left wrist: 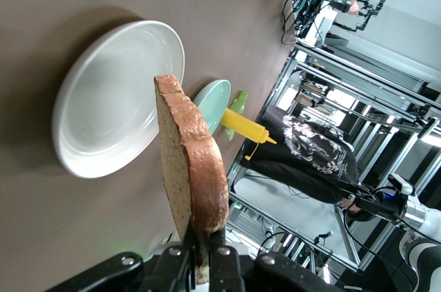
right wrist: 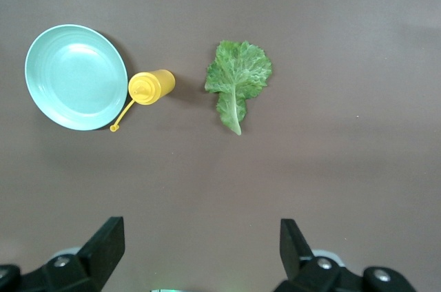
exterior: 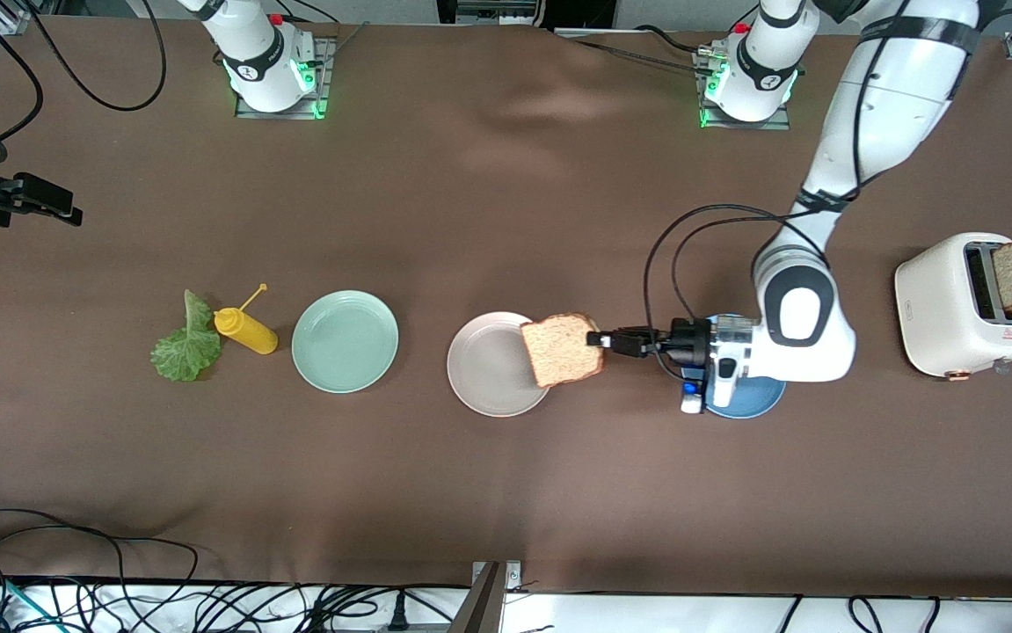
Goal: Make sandwich on beige plate with both arms
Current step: 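Carry the bread slice with the left gripper over the beige plate, then lower the bread onto the beige plate and open the left gripper, then withdraw the left gripper while the right gripper reaches the lettuce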
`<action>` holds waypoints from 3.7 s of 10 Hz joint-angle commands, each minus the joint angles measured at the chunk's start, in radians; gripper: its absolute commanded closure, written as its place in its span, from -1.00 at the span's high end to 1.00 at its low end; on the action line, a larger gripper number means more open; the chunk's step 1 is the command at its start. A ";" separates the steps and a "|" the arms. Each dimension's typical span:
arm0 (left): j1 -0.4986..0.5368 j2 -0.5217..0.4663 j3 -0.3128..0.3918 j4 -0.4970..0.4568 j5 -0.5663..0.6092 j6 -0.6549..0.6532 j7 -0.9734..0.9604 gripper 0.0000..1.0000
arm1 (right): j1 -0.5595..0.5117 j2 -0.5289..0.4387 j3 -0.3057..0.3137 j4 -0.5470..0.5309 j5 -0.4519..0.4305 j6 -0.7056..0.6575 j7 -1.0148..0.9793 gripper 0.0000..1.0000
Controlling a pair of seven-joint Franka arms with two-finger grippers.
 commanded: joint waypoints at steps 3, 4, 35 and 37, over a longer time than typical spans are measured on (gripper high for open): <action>-0.100 0.055 0.010 0.004 -0.161 0.111 0.095 -1.00 | -0.002 0.003 0.002 0.009 -0.006 -0.010 0.008 1.00; -0.118 0.073 0.010 0.004 -0.212 0.140 0.137 -1.00 | -0.004 0.003 0.001 0.009 -0.006 -0.010 0.008 1.00; 0.159 -0.284 0.029 0.162 1.071 -0.204 -0.455 0.74 | 0.003 0.029 -0.011 0.006 0.001 -0.001 -0.004 1.00; 0.161 -0.359 0.024 0.160 1.224 -0.287 -0.443 0.82 | 0.006 0.050 -0.010 0.009 -0.006 0.011 -0.038 1.00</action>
